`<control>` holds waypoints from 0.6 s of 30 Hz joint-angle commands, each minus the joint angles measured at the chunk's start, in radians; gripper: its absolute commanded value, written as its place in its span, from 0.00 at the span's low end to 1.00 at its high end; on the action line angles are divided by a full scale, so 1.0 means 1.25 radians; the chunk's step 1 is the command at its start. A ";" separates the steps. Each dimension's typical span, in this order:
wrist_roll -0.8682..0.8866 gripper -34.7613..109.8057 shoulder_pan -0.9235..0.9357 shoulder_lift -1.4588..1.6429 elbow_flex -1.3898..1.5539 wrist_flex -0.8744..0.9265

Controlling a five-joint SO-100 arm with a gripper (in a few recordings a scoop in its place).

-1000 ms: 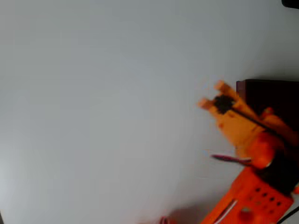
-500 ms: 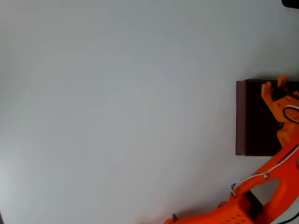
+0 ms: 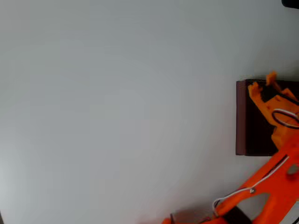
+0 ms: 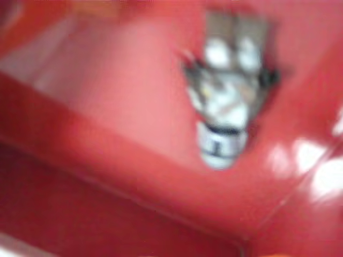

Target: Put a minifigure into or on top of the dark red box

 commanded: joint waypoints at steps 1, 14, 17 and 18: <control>-0.063 0.29 -0.083 0.266 0.164 0.021; -0.034 0.31 -0.817 1.103 0.891 -0.142; -0.011 0.30 -1.004 1.147 1.009 -0.185; 0.000 0.30 -1.058 1.199 1.076 -0.229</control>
